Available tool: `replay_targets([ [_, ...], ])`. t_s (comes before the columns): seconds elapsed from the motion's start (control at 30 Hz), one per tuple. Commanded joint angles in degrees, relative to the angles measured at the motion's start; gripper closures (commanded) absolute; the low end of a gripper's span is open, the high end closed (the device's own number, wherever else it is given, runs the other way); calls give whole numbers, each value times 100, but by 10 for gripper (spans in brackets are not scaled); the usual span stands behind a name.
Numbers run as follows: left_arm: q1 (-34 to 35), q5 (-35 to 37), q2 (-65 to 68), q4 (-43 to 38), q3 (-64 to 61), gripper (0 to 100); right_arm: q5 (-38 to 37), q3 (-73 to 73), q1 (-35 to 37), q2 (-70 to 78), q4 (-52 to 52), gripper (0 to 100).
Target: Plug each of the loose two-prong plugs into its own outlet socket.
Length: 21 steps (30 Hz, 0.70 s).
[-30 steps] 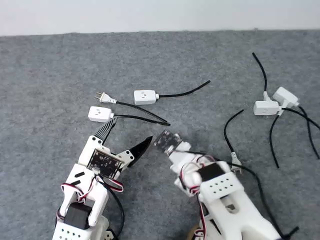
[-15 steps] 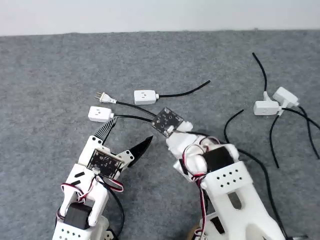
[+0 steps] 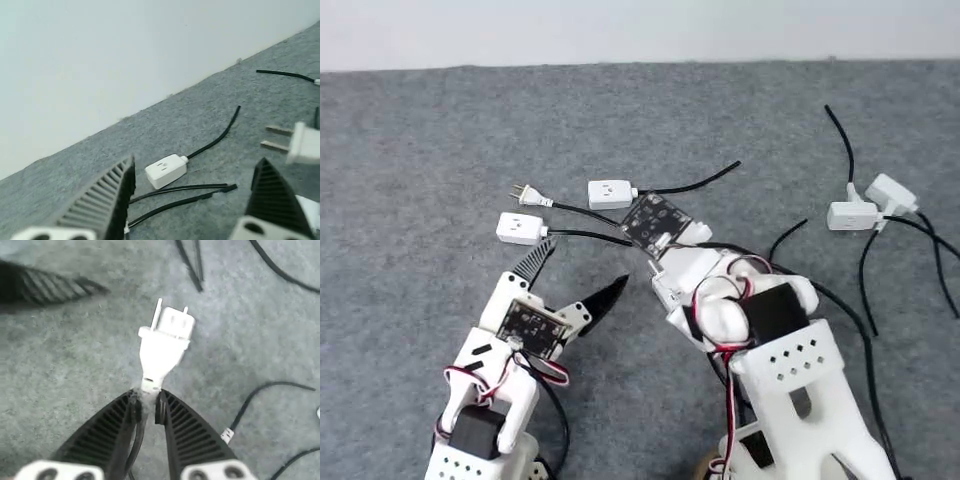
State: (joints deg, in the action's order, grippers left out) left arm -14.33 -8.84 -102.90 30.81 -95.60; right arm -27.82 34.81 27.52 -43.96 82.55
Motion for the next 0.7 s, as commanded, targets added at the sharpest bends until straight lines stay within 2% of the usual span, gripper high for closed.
replay_targets([
  [0.0,-325,0,-18,105,242,651,97,-325,426,-66,-4,991],
  [0.17,-422,-9,-18,598,611,651,193,-343,752,-22,-22,991],
  [0.43,-431,-18,-18,580,541,651,193,-352,787,-75,40,991],
  [0.67,-431,-18,-9,26,48,651,185,-580,760,-84,198,991],
])
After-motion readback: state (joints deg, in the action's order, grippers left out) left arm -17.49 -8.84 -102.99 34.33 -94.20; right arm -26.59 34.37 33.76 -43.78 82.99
